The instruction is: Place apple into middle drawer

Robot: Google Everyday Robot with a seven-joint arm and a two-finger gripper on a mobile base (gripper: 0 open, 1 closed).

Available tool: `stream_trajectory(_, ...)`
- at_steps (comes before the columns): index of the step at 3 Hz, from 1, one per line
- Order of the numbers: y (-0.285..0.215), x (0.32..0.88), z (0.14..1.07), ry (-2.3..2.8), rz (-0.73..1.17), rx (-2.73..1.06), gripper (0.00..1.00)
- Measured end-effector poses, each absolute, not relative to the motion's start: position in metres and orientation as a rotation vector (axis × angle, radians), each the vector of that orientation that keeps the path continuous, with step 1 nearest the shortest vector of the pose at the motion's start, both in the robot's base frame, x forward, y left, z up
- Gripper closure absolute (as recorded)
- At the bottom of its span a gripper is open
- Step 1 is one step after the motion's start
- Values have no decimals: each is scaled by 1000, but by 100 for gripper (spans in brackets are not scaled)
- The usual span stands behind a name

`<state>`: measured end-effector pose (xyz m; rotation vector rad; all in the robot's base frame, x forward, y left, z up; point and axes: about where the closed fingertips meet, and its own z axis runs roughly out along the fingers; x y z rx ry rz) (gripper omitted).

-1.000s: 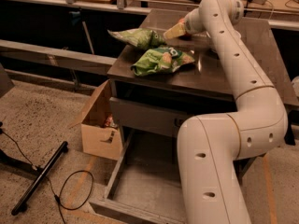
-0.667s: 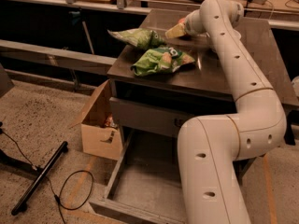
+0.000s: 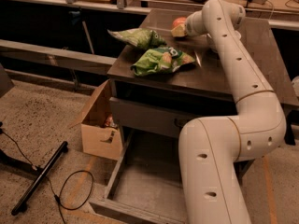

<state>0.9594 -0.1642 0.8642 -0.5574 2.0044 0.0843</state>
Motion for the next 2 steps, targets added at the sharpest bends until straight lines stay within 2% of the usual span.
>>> stream_trajectory(1,-162,948,887,1973,122,-586,88)
stream_trajectory(2,-176,917,929,1973,116,-651,100)
